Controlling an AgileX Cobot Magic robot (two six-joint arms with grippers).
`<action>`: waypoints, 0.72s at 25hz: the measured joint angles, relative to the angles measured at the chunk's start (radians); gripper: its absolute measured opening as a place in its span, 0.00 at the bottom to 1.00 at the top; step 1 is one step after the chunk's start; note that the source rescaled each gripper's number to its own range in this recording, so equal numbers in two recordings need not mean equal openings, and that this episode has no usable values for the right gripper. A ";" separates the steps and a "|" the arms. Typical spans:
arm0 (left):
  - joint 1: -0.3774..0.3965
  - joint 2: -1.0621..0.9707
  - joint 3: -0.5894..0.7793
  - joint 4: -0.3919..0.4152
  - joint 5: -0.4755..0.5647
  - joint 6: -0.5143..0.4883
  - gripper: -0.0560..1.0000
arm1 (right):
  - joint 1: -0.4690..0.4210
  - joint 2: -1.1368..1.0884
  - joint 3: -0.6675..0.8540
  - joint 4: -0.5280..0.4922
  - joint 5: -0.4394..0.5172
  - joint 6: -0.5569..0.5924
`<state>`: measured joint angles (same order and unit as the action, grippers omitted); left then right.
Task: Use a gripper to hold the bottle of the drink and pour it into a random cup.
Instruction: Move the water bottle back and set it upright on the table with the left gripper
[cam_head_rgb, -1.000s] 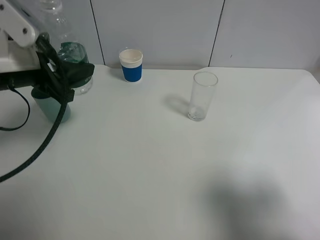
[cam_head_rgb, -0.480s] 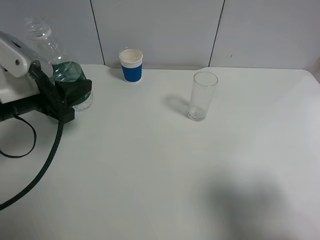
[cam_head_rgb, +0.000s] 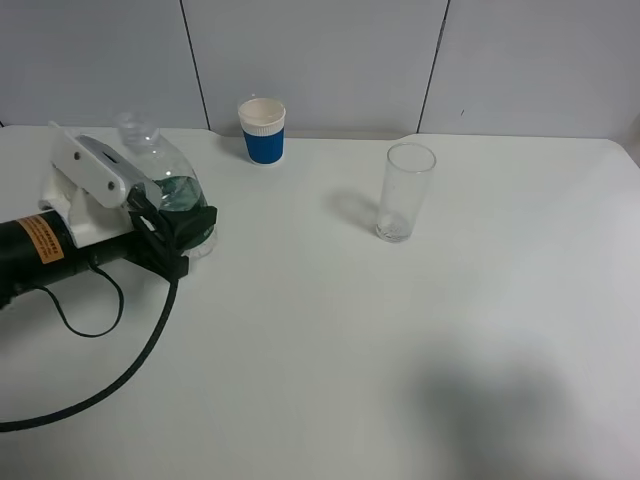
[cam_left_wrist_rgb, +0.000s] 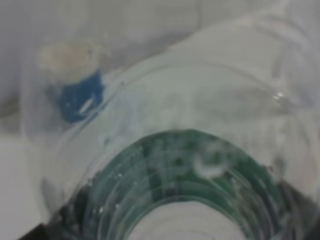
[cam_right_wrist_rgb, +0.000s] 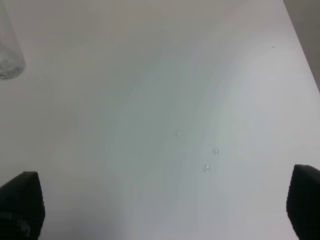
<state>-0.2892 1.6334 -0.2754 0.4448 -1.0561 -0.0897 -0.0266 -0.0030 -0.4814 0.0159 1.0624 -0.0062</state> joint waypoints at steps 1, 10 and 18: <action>0.000 0.029 0.000 0.000 -0.029 0.014 0.05 | 0.000 0.000 0.000 0.000 0.000 0.000; 0.000 0.197 -0.001 -0.003 -0.138 0.078 0.05 | 0.000 0.000 0.000 0.000 0.000 0.000; 0.000 0.235 0.000 -0.003 -0.149 0.130 0.05 | 0.000 0.000 0.000 0.000 0.000 0.000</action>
<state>-0.2892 1.8688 -0.2751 0.4422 -1.2049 0.0402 -0.0266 -0.0030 -0.4814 0.0159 1.0624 -0.0062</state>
